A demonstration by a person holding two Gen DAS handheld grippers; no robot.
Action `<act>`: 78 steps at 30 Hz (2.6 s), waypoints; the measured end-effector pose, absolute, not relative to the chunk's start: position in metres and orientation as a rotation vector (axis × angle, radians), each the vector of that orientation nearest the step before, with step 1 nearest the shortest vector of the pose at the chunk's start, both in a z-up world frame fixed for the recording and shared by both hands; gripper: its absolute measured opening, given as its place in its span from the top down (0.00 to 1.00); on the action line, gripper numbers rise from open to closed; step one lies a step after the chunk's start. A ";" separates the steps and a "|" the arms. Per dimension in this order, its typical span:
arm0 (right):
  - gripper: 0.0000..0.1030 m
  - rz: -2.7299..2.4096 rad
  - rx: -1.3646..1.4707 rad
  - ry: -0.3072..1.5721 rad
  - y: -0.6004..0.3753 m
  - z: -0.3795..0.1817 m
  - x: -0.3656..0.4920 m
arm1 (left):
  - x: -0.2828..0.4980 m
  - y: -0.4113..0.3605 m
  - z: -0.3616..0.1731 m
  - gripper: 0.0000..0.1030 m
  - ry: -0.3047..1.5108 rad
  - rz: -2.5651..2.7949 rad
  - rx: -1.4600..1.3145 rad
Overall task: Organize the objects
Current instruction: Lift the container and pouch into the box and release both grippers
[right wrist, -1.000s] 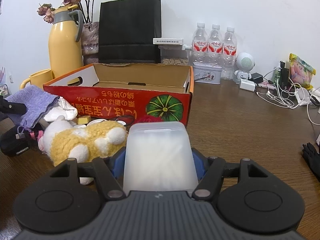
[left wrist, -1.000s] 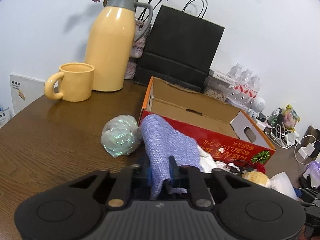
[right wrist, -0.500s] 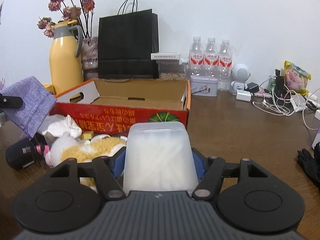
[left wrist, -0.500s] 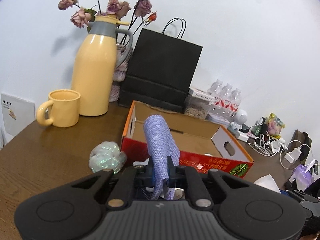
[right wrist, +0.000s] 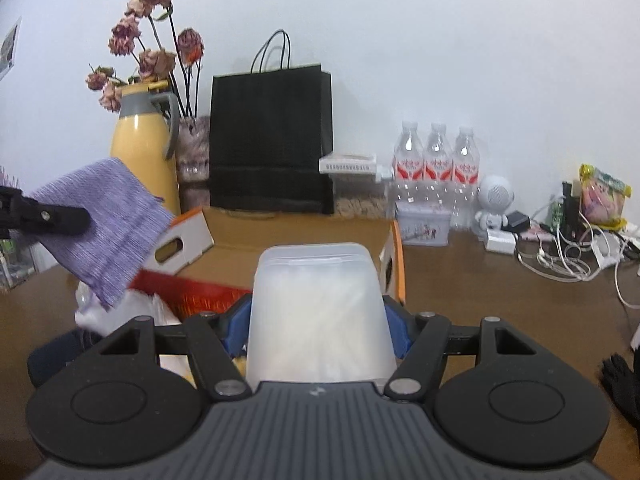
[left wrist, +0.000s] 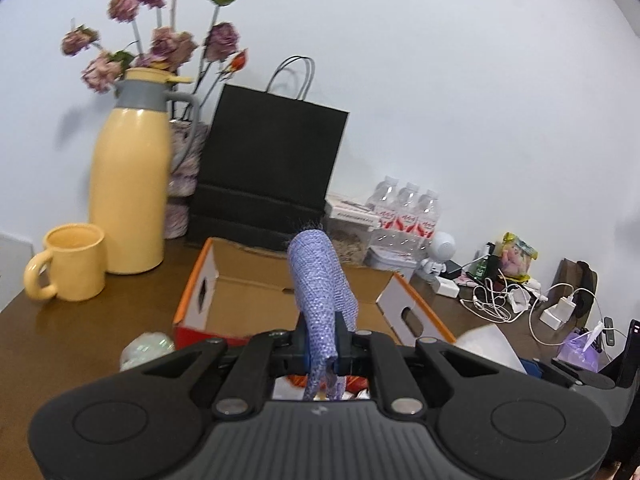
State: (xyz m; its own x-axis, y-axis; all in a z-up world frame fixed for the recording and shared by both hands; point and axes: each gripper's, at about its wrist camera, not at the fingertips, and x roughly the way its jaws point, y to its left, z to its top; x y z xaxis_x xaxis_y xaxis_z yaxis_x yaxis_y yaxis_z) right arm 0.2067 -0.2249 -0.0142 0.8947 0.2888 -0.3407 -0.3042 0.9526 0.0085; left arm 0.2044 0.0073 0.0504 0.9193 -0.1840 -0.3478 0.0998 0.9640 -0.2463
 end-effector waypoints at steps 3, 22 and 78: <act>0.35 0.315 -0.037 0.324 -0.219 -0.006 0.216 | 0.216 -0.002 0.056 0.92 0.374 -0.154 -0.221; 0.35 0.323 -0.018 0.326 -0.185 0.007 0.306 | 0.318 -0.021 0.055 0.92 0.391 -0.111 -0.202; 0.00 0.309 -0.113 0.394 -0.185 -0.013 0.328 | 0.337 0.003 0.023 0.00 0.454 0.082 -0.085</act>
